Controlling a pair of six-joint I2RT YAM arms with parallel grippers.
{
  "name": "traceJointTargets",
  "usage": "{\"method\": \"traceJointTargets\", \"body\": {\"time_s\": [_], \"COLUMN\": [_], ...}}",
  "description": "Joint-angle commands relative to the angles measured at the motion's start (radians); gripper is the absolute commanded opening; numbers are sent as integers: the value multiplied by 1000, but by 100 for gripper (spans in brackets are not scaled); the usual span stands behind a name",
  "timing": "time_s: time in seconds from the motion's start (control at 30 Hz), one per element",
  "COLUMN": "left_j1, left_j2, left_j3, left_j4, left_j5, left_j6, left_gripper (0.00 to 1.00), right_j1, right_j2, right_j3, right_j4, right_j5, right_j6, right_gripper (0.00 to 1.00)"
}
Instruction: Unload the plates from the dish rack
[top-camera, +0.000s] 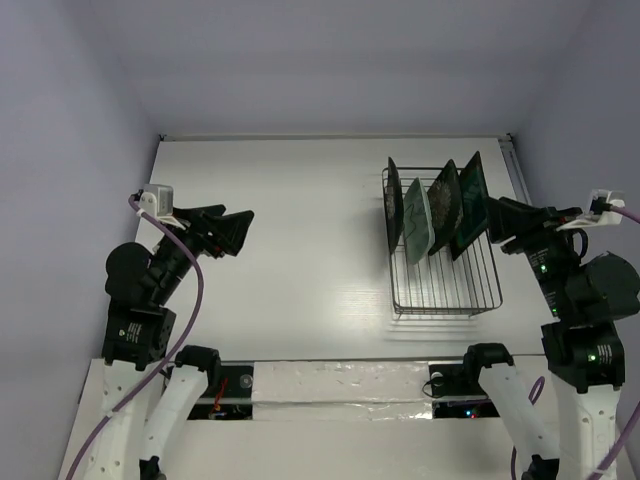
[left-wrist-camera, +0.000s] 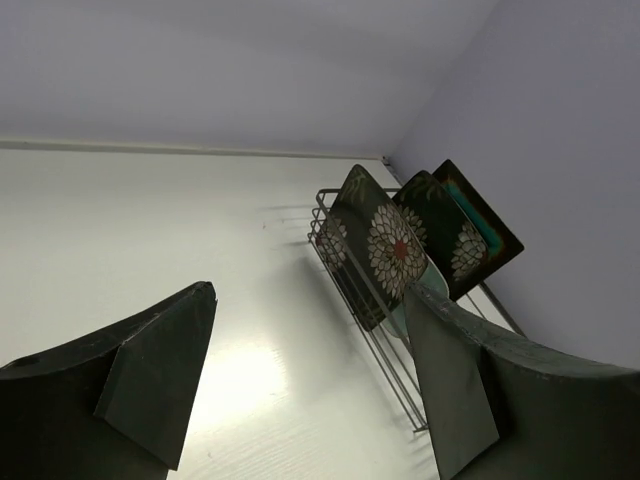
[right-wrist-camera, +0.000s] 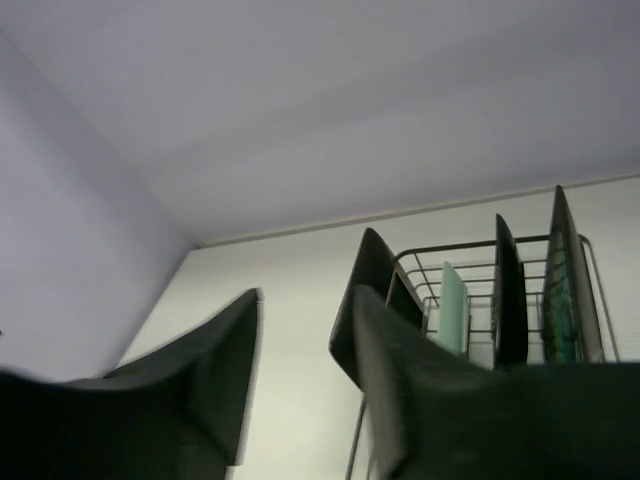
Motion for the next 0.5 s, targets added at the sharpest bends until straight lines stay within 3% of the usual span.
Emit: {"method": "traceJointTargets", "body": {"time_s": [0.0,0.03,0.13,0.17,0.27,0.4,0.47], "left_j1": [-3,-3,-3,-3,-3,-13,-13], "left_j2": [11,6,2,-2,-18,-11,-9], "left_j3": [13,5,-1,-6,-18,-35,-52], "left_j4": [4,-2,-17,-19,-28,-59,-79], "left_j5": [-2,-2,-8,-10,-11,-23,-40], "left_j6": [21,27,38,38,45,56,59], "left_gripper": [72,72,66,59,46,6,0], "right_j1": [-8,-8,-8,-8,-8,-8,13], "right_j2": [15,37,71,92,118,186,215], "right_j3": [40,47,67,81,87,83,80], "right_j4": [-22,-25,-33,-42,-48,-46,-40], "right_j5": [-32,-65,-119,-131,-133,-150,-138], "right_j6": [-27,-28,-28,-36,-39,-43,-48], "right_gripper": [43,27,7,4,0,0,0]}}
